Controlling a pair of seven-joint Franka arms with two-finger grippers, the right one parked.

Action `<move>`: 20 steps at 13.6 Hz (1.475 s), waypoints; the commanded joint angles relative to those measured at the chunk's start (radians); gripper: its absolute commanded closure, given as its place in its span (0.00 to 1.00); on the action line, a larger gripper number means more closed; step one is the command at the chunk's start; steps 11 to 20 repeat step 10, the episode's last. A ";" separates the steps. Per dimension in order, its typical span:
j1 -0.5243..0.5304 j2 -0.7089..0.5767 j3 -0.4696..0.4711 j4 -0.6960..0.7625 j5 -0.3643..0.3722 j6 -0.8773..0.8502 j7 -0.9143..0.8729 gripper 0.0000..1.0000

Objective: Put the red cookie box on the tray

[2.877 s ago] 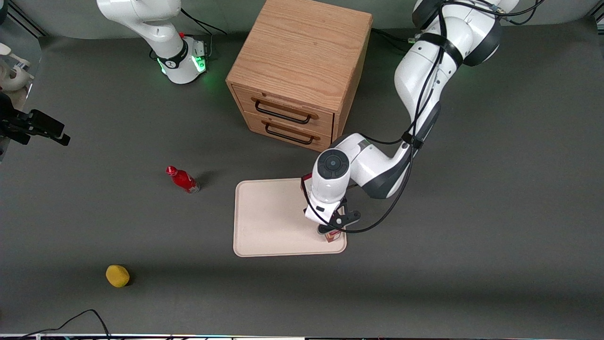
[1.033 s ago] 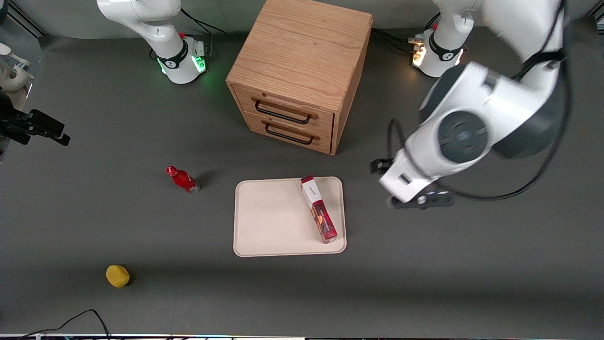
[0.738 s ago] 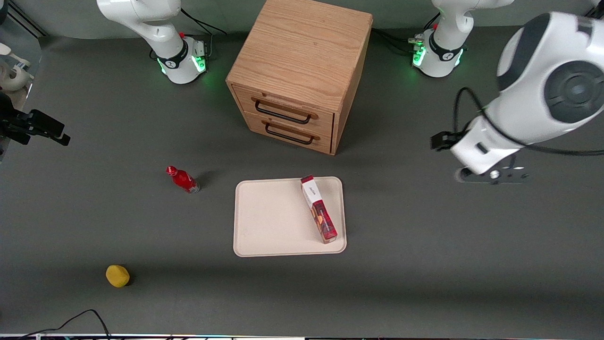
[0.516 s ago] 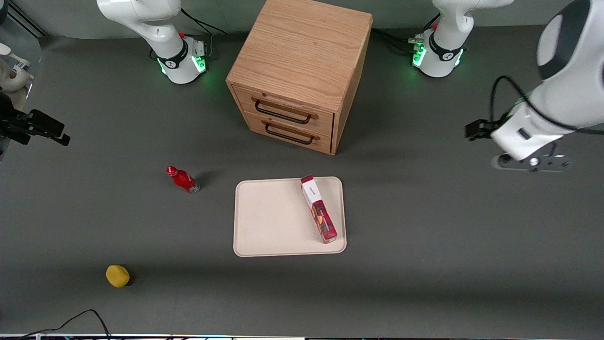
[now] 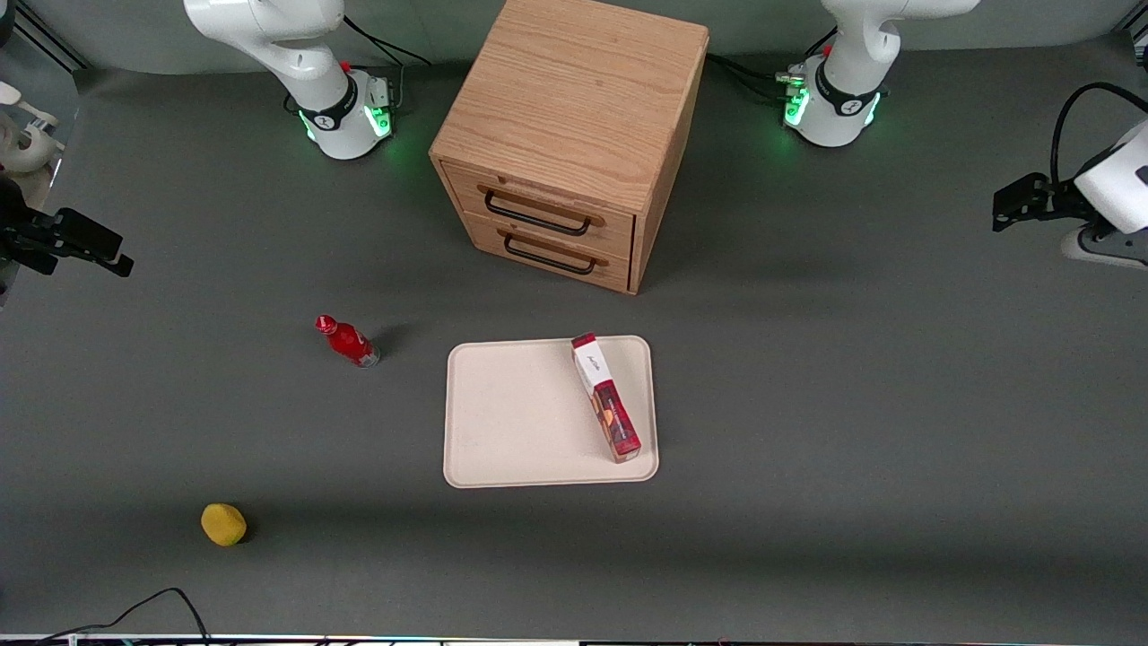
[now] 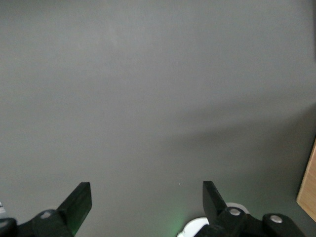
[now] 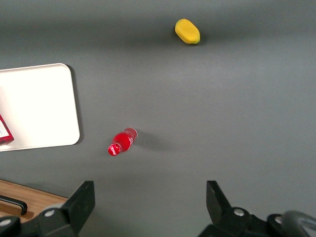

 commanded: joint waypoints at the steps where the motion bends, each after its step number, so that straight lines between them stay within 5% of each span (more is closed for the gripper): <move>1: -0.030 -0.032 0.016 -0.014 -0.010 0.048 0.015 0.00; 20: -0.030 -0.023 0.015 0.040 -0.010 0.002 -0.003 0.00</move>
